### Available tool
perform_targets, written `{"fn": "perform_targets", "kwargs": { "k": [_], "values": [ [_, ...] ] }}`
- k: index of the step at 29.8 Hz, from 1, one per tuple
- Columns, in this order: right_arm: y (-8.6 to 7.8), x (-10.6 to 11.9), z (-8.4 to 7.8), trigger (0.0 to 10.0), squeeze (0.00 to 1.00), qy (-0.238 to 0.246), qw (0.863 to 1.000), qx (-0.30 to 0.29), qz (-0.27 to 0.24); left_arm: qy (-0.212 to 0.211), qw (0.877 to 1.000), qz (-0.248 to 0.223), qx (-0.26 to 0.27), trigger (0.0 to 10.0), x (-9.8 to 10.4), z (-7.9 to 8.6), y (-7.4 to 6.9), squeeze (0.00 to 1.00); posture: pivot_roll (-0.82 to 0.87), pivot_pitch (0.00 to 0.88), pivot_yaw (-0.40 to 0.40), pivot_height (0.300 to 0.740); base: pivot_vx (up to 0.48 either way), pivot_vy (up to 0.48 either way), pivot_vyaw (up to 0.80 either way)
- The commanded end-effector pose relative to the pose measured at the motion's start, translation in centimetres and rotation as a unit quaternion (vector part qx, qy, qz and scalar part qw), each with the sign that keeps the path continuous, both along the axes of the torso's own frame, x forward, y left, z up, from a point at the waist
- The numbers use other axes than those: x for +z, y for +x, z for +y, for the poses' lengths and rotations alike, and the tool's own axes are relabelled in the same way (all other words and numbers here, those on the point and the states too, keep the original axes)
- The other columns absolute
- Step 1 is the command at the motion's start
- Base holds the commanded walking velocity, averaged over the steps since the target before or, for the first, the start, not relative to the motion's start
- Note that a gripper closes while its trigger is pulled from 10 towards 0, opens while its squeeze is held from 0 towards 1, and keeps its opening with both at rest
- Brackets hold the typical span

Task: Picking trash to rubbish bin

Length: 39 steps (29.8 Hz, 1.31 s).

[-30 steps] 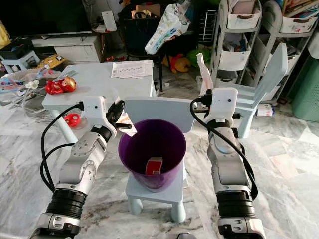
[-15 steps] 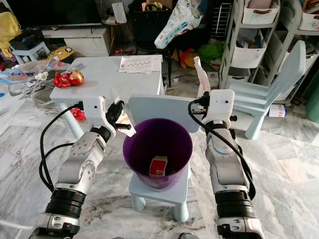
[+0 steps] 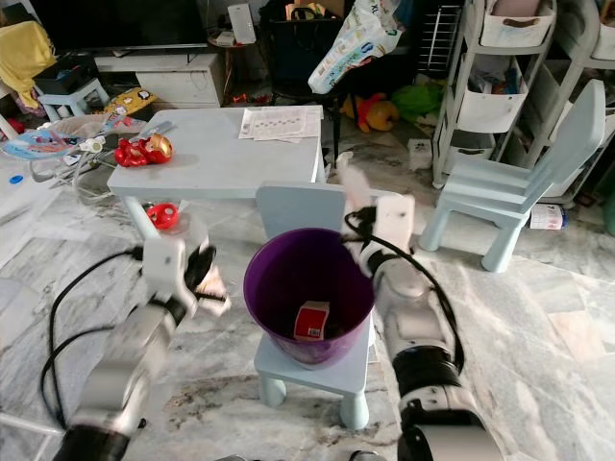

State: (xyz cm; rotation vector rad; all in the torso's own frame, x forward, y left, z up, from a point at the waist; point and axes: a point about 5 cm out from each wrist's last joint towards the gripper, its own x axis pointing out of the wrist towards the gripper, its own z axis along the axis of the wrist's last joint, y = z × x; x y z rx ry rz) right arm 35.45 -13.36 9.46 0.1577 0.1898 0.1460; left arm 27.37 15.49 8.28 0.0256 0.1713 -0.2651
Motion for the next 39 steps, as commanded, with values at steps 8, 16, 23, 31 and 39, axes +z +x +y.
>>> {"fn": "perform_targets", "kwargs": {
  "k": [8,16,23,31,39],
  "values": [
    [-0.8,-3.2,2.3,10.0,0.00,0.044,0.995,0.046,0.080,0.028,0.996,0.028,-0.078,10.0,0.0,1.1,-3.9,0.00,0.14,0.115,0.123,0.740,0.000,0.000,0.00],
    [-0.9,-4.4,0.5,10.0,1.00,0.024,0.991,-0.047,0.126,0.033,0.992,0.055,-0.104,10.0,-0.2,1.1,-4.6,0.00,0.12,0.134,0.141,0.740,0.000,0.000,0.00],
    [-1.1,-4.7,-0.3,10.0,1.00,-0.005,0.991,-0.053,0.123,0.026,0.992,0.052,-0.114,10.0,0.1,0.2,-3.9,0.00,0.10,0.136,0.141,0.740,0.000,0.000,0.00],
    [-1.1,-4.7,-0.7,10.0,1.00,-0.010,0.991,-0.058,0.118,0.011,0.992,0.039,-0.116,10.0,0.5,-0.9,-2.2,0.00,0.05,0.128,0.131,0.740,0.000,0.000,0.00],
    [-2.1,-4.4,0.6,10.0,1.00,0.014,0.995,0.003,0.102,-0.015,0.991,0.021,-0.133,10.0,0.8,-3.4,0.8,0.00,-0.05,0.129,0.130,0.740,0.000,0.000,0.00]
  ]
}}
